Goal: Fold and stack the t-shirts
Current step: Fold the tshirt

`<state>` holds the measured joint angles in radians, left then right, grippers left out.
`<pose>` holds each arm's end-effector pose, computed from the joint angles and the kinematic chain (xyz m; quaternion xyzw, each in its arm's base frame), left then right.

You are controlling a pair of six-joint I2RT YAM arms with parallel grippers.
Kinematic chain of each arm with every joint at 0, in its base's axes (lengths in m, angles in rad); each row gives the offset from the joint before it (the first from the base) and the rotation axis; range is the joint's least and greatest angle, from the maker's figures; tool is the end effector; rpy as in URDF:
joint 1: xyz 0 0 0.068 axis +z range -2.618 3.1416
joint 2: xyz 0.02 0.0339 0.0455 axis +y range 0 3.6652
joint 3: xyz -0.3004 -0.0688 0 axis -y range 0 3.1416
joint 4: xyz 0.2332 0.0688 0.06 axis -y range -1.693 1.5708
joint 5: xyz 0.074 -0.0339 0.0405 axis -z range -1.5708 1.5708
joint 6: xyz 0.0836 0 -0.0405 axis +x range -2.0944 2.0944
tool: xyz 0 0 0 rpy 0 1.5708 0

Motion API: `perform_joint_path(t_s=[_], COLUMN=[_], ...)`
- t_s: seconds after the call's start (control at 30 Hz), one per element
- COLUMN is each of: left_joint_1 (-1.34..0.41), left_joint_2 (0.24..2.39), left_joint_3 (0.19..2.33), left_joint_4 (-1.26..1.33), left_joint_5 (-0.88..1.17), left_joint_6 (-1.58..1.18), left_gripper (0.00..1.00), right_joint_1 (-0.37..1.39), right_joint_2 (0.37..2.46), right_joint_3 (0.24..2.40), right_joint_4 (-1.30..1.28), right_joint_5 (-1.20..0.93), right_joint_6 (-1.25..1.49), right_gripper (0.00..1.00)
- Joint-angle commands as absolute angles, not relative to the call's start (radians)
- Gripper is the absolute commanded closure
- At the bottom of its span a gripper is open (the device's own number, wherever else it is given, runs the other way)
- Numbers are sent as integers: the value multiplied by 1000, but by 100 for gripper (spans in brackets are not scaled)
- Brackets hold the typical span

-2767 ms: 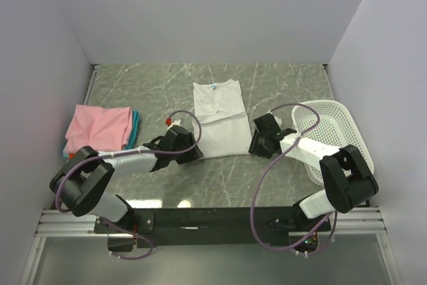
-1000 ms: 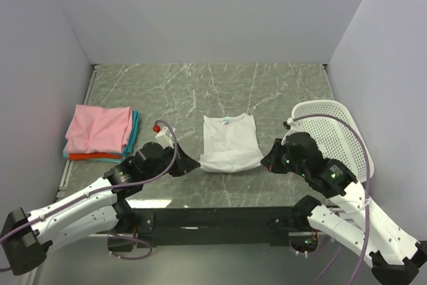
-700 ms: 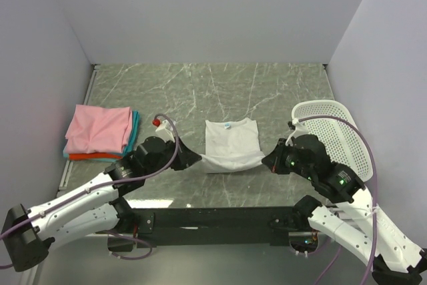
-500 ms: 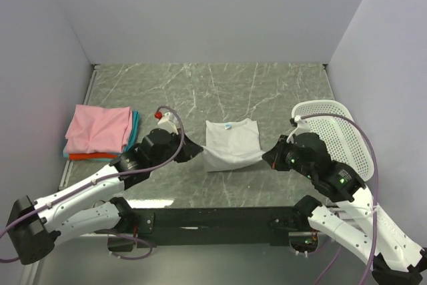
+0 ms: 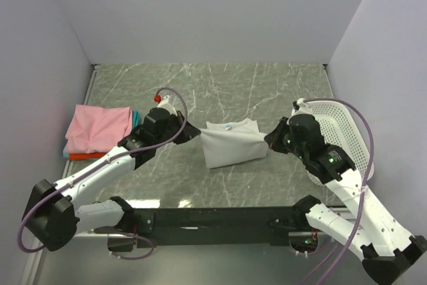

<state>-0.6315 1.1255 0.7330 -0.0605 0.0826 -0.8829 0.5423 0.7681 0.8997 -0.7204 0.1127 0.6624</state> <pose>0.2142 -0.1652 0.2820 -0.0845 0.8432 -0.3894 0.3610 0.1401 0.0734 0.3251 0.0793 0.8773 0.2258 0.4160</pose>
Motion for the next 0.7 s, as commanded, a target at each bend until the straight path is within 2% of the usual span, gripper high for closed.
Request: perform_joint_path(t_s=[0.0,0.67], left_joint_1=[-603,-462], left_joint_2=[1167,1596], left_joint_3=[798,1046], left_joint_4=[-6,69], left_joint_5=[149,321], left_joint_6=[-838,-778], left_gripper=[99,99], right_joint_1=[493,311], right_joint_2=[804,1084], right_joint_3=[962,1000], right_joint_4=[-640,-448], right_joint_5=[109,31], right_joint_6=[634,614], right_gripper=[100,100])
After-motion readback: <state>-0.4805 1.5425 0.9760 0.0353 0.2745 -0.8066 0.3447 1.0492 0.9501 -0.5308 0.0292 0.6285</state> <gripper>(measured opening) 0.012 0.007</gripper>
